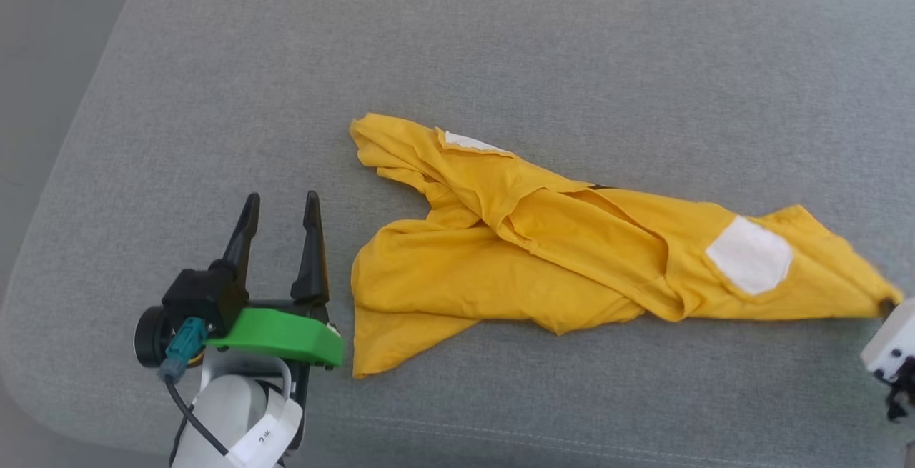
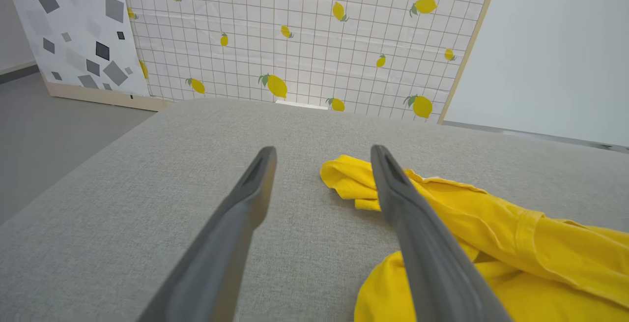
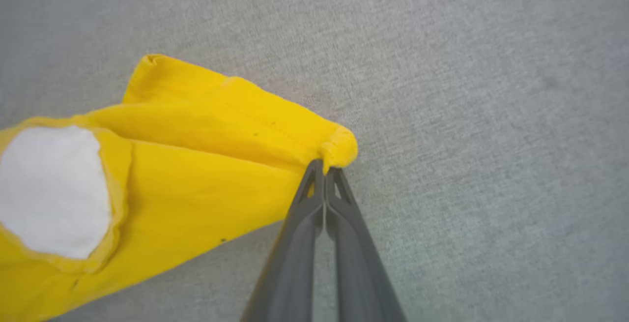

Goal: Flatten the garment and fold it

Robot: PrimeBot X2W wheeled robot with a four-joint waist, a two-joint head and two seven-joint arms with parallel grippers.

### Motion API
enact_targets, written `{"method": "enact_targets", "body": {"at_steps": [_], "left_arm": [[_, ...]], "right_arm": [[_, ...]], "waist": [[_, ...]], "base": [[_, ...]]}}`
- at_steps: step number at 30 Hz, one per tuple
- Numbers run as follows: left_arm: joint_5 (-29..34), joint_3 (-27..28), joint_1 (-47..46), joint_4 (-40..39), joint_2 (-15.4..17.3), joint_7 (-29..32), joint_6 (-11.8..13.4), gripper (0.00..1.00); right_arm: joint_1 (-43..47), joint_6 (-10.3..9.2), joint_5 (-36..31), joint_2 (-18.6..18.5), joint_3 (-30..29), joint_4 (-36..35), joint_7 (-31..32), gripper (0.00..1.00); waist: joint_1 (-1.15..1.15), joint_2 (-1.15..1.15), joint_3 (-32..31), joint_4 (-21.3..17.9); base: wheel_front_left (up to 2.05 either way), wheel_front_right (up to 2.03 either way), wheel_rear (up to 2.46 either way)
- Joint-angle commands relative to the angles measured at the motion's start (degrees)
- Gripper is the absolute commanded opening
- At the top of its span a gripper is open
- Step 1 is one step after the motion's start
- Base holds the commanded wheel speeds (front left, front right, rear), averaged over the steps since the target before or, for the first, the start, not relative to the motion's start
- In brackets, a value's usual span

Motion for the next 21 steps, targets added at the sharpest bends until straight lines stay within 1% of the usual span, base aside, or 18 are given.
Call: {"method": "enact_targets", "body": {"at_steps": [1, 2, 3, 7, 10, 13, 15, 18, 19, 21], "left_arm": [[-0.25, 0.13, 0.39, 0.6, -0.19, -0.21, -0.4, 1.0], [-0.32, 0.14, 0.29, 0.94, -0.2, -0.21, -0.44, 1.0], [-0.39, 0.21, 0.21, 1.28, -0.21, -0.21, -0.48, 1.0], [-1.11, 0.41, 0.02, 2.72, -0.28, -0.21, -0.48, 1.0], [-2.76, 0.25, -0.54, 3.76, -0.4, 0.61, -0.18, 1.0], [-4.68, -0.36, -2.27, 4.81, -0.52, 3.18, 0.16, 1.0], [-5.83, -0.98, -4.5, 6.36, -0.57, 7.03, 0.75, 1.0], [-7.49, -1.72, -10.03, 9.49, -0.62, 14.99, 2.06, 1.0], [-8.18, -2.68, -16.43, 13.49, -0.5, 23.1, 3.1, 1.0], [-8.81, -2.81, -20.65, 16.72, -0.41, 28.25, 4.05, 1.0]], "right_arm": [[0.3, -0.09, 0.93, 0.2, 0.14, 0.01, -0.59, 0.0], [0.4, -0.09, 1.44, 0.25, 0.38, 0.01, -1.39, 0.18], [0.41, -0.09, 2.6, 0.28, 0.97, 0.19, -2.55, 1.0], [0.09, -0.09, 7.31, 0.31, 2.22, -0.33, -8.39, 1.0], [0.59, -0.09, 8.53, 0.32, 2.03, -1.65, -12.14, 1.0], [1.18, -0.09, 8.59, 0.32, 2.05, -3.07, -13.55, 1.0], [1.35, -0.09, 8.46, 0.33, 2.55, -4.16, -13.57, 1.0], [0.79, -0.09, 8.79, 0.33, 3.66, -5.64, -13.02, 1.0], [-0.03, -0.09, 9.18, 0.33, 5.01, -6.39, -12.57, 1.0], [-0.53, -0.09, 9.51, 0.33, 6.0, -6.54, -12.38, 1.0]], "waist": [[0.0, 0.0, -0.07, -0.24], [0.0, 0.0, -0.09, -0.34], [0.0, 0.0, -0.3, -0.45], [0.0, 0.0, -1.15, -0.53], [0.0, 0.0, -1.84, -0.56], [0.0, 0.0, -2.23, -0.67], [0.0, 0.0, -2.14, -1.04], [0.0, 0.0, -1.09, -2.07], [0.0, 0.0, 0.5, -3.43], [0.0, 0.0, 1.67, -4.52]], "base": [[0.0, 0.0, 0.0], [0.0, 0.0, 0.0], [0.0, 0.0, 0.0], [0.0, 0.0, 0.0], [0.0, 0.0, 0.0], [0.0, 0.0, 0.0], [0.0, 0.0, 0.0], [0.0, 0.0, 0.0], [0.0, 0.0, 0.0], [0.0, 0.0, 0.0]]}}
